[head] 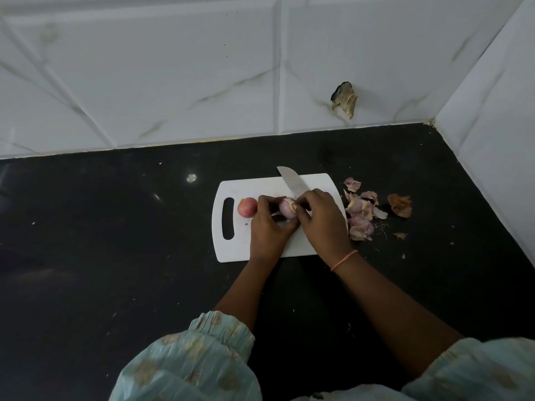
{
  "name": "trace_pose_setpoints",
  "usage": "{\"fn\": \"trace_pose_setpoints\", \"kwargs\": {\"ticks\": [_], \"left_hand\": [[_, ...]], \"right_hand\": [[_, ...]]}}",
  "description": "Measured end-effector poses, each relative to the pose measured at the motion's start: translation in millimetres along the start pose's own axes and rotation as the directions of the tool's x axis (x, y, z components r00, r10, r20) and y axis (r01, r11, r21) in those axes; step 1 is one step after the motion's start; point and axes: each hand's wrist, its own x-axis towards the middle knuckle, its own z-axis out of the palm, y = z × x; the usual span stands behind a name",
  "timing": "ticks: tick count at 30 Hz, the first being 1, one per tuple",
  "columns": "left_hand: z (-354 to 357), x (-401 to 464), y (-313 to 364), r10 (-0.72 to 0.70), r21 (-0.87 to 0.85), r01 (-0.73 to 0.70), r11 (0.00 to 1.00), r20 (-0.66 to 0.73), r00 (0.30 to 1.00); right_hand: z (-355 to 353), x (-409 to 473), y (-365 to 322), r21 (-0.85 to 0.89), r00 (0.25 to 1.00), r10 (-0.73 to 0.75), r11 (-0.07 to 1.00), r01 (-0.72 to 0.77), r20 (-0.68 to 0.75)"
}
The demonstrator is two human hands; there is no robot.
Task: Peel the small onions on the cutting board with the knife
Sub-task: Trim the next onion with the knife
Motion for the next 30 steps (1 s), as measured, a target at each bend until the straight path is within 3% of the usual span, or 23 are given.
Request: {"fn": "trace_pose_setpoints", "kwargs": {"ticks": [4,6,10,12,14,17,19,21,23,26,30], "left_hand": [[0,0,-1,0.009,0.009,-0.009,1.0,0.013,1.0],[0,1,-3,0.01,-0.004,-0.01,1.0,0.013,1.0],[0,2,-4,0.032,-0.025,-0.031,0.999,0.043,0.999],[-1,2,-3,0.068,0.0,-0.068,0.998,0.073,0.995],[-2,3,-3,0.075,0.016,-0.077,0.997,0.077,0.994],[-3,3,-2,0.007,-0.032,-0.005,0.999,0.065,0.998],[-4,1,-1,0.011,-0.06,-0.008,0.998,0.049,0.999],[-5,2,-1,0.021,-0.078,-0.018,0.997,0.05,0.999],[-4,2,-1,0.024,-0.073,-0.019,0.997,0.062,0.998],[-4,3,-1,0.064,-0.061,-0.061,0.996,0.048,0.997],[-5,2,0,0.061,-0.09,-0.056,0.994,0.061,0.996]], "right_hand": [[4,-1,3,-0.006,0.993,0.024,1.0,-0.024,0.114],[-1,1,2,0.154,0.985,0.1,0.98,-0.122,0.143],[-37,12,3,0.55,0.902,0.391,0.72,-0.424,0.184],[-52,16,16,0.565,0.877,0.468,0.697,-0.442,0.108],[-60,16,34,0.461,0.868,0.496,0.776,-0.431,-0.022],[-67,13,59,0.088,0.9,0.42,0.907,-0.413,-0.111],[-66,10,69,-0.191,0.924,0.376,0.904,-0.383,-0.071],[-61,7,65,-0.275,0.932,0.357,0.891,-0.361,-0.067],[-52,6,49,-0.142,0.96,0.269,0.95,-0.278,-0.079],[-32,4,13,0.208,0.993,0.108,0.971,-0.117,0.055],[-7,2,-7,0.3,0.994,0.067,0.95,-0.091,0.087]]}}
